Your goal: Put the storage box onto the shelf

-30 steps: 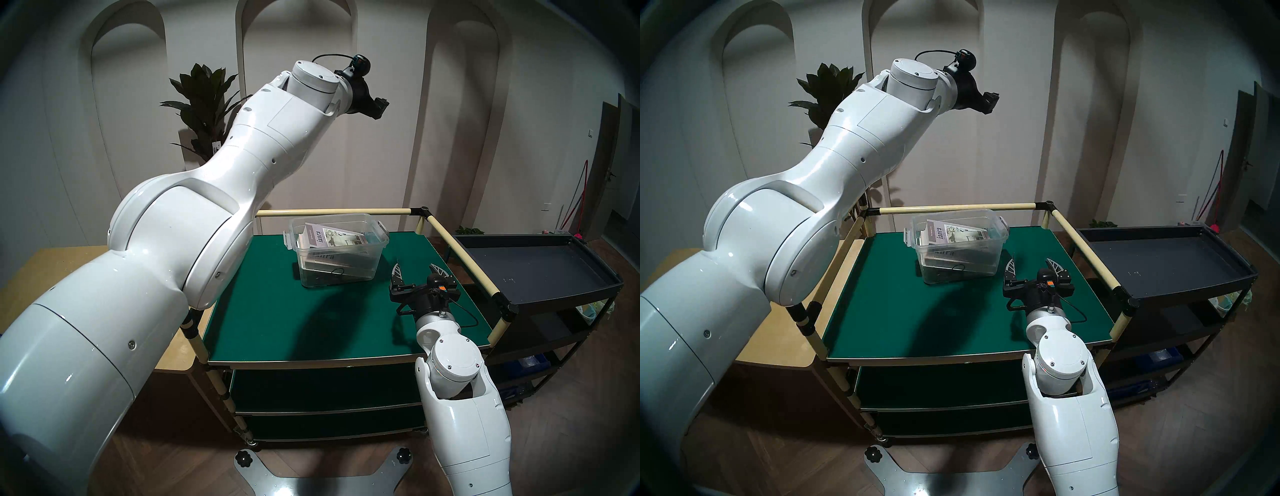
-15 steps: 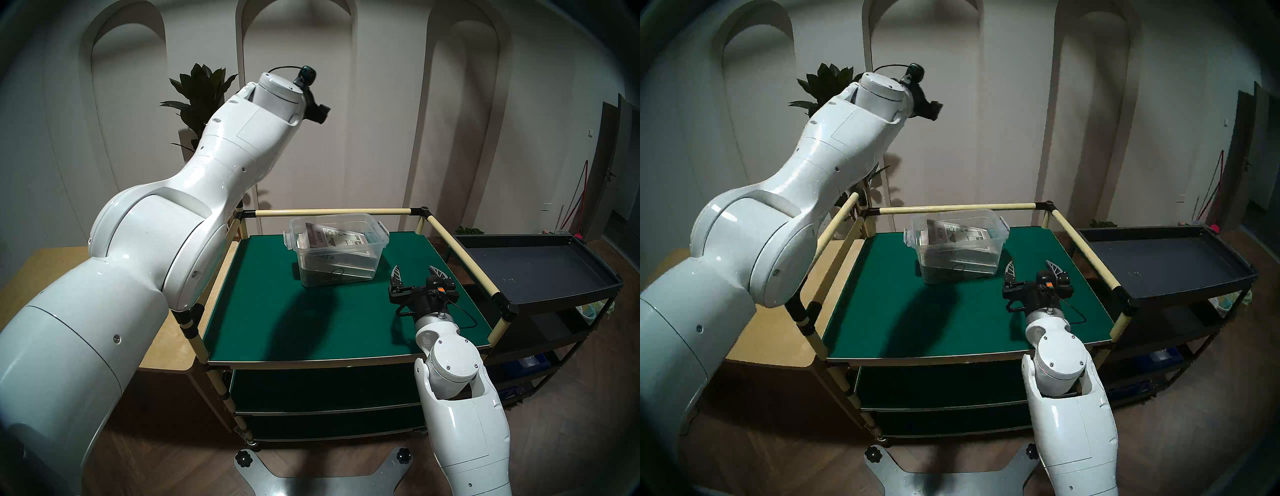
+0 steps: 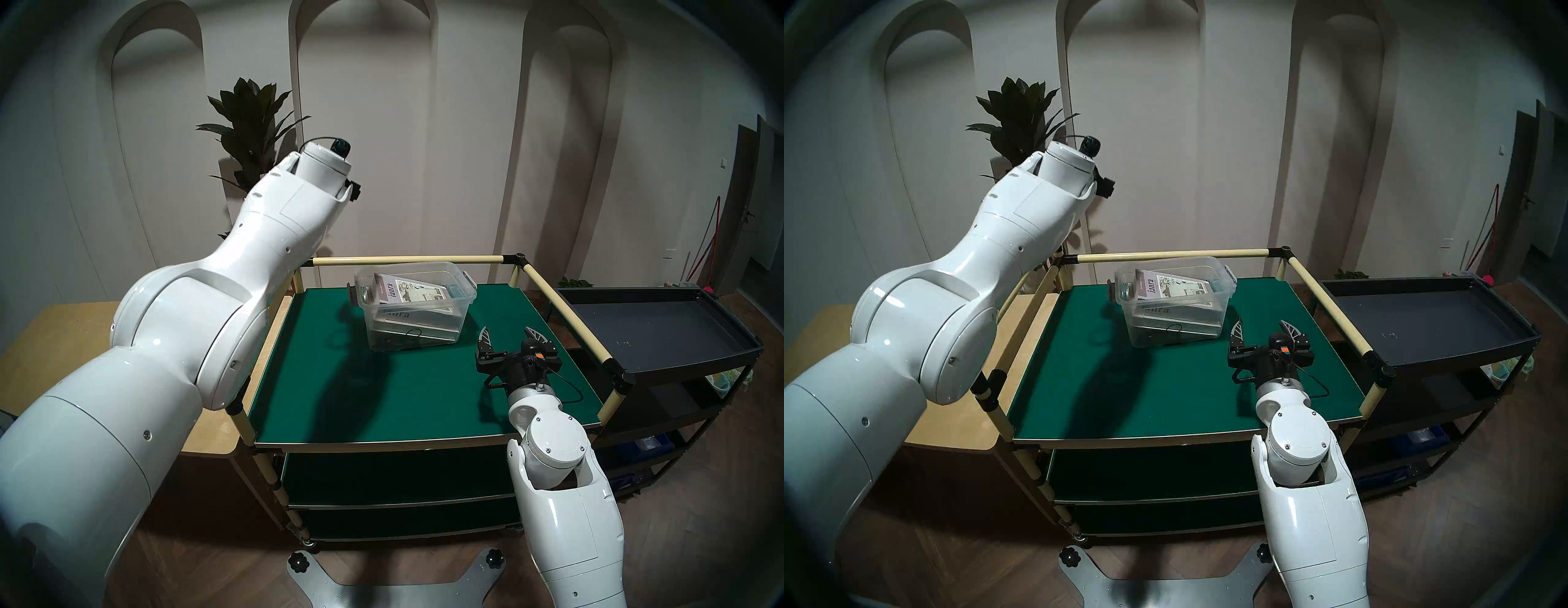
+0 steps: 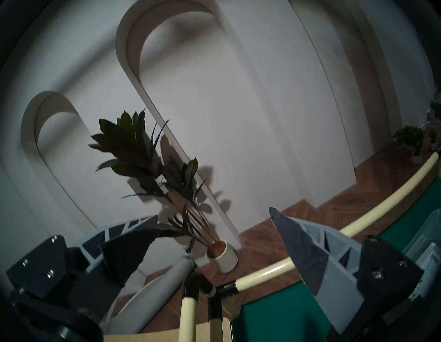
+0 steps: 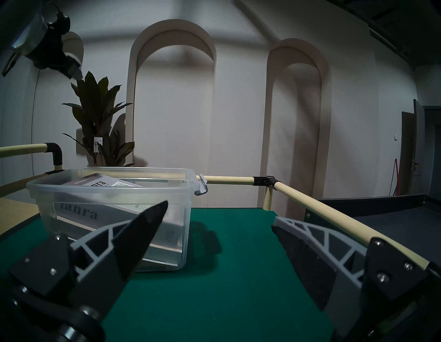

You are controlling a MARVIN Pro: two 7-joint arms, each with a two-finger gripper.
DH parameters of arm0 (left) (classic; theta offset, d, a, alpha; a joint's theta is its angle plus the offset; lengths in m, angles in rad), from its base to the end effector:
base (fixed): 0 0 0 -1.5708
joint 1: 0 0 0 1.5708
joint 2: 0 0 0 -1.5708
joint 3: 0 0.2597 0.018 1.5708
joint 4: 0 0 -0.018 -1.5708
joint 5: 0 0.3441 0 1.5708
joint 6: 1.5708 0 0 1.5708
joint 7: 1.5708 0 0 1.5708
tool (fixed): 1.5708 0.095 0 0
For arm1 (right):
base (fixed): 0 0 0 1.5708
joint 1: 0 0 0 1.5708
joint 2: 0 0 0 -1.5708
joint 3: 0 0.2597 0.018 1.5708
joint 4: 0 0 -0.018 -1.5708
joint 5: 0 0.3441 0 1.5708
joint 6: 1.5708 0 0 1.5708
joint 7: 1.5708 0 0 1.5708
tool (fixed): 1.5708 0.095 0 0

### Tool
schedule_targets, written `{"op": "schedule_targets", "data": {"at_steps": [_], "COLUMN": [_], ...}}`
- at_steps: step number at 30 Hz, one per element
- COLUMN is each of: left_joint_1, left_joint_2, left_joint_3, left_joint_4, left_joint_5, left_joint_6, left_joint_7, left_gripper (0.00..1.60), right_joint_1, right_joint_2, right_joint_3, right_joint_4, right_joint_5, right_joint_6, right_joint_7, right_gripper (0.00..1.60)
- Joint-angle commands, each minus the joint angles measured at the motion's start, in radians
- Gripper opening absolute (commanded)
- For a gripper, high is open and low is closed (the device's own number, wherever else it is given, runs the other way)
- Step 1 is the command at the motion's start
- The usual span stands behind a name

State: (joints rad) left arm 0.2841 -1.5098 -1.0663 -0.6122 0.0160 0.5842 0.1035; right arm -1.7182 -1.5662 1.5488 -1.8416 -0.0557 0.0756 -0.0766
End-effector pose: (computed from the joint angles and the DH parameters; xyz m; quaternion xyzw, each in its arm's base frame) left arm 0.6756 -0.0496 -0.0061 -0.7586 0.1563 -0.5939 0.2175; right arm 0.4180 0.0014 -0.2301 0.6885 -0.0019 0.7241 0.0403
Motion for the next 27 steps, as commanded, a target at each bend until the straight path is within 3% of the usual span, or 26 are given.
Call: {"op": "schedule_targets", "data": {"at_steps": [1, 11, 27], "left_joint_1": [0.034, 0.099, 0.194], "left_joint_2": [0.003, -0.013, 0.002], "left_joint_3": [-0.009, -0.031, -0.087], "left_joint_4": [-0.016, -0.049, -0.14], "left_joint_5": [0.011, 0.014, 0.005], "left_joint_6": [0.045, 0.087, 0.05], "left_joint_7": [0.074, 0.171, 0.265], "left_gripper": [1.6, 1.6, 1.6], "right_joint_1": [0.011, 0.014, 0.019], "right_joint_2": [0.001, 0.001, -0.001], "right_joint_3": [0.001, 0.001, 0.003], "right_joint_4": [-0.017, -0.013, -0.008], "right_joint_5": [-0.001, -0.001, 0.001], "right_joint_6": [-0.005, -0.006, -0.007], "right_joint_7": [-0.001, -0.001, -0.002], "right_gripper": [1.6, 1.6, 1.6]}}
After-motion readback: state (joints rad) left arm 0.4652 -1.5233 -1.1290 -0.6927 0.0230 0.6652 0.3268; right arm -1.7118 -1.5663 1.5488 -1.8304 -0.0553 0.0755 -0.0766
